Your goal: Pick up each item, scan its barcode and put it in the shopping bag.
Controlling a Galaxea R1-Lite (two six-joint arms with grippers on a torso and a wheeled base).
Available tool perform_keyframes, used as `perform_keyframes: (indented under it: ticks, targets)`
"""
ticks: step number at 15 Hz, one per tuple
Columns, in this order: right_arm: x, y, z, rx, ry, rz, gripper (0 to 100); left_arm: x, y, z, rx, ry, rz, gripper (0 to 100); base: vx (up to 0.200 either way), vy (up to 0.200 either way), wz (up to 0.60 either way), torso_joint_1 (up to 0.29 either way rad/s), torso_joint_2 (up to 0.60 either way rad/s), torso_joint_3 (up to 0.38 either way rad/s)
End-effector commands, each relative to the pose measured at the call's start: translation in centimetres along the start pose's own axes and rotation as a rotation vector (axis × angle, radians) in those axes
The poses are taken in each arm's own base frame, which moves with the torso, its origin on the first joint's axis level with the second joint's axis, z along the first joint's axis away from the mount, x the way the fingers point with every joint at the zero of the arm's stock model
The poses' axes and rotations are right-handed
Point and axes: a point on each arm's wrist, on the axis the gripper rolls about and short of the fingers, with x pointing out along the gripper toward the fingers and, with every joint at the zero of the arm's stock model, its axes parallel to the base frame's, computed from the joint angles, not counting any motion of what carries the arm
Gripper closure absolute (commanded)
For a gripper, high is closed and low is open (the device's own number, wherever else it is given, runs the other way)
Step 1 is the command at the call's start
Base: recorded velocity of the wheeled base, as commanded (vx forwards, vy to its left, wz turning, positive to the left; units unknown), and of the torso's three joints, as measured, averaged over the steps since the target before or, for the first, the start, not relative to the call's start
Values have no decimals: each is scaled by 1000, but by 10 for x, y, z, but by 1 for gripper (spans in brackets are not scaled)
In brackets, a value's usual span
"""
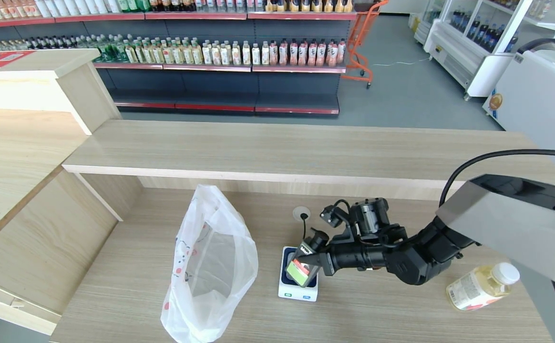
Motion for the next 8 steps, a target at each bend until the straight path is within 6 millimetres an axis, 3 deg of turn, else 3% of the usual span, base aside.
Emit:
perform_keyframes:
  ticks: [1, 3, 4, 6, 7, 8]
  targets:
    - [-42, 24, 29, 108, -86, 10, 100, 0, 0, 0, 1, -1, 0, 0, 0, 0, 0, 0, 0, 0]
    - [-93, 46, 37, 191, -137, 4, 100, 0, 0, 0, -1, -1, 0, 0, 0, 0, 0, 0, 0, 0]
    - [-122, 53, 30, 182, -157, -23, 100, 0, 0, 0, -1, -1, 0, 0, 0, 0, 0, 0, 0, 0]
    - [-158, 50, 20, 63, -185, -105, 100, 0, 0, 0, 1, -1, 0, 0, 0, 0, 0, 0, 0, 0]
    - [-187, 42, 9, -113, -194, -204, 100, 0, 0, 0, 1, -1, 0, 0, 0, 0, 0, 0, 0, 0]
    - [-203, 41, 3, -198, -196, -247, 100, 0, 0, 0, -1, -1, 0, 0, 0, 0, 0, 0, 0, 0]
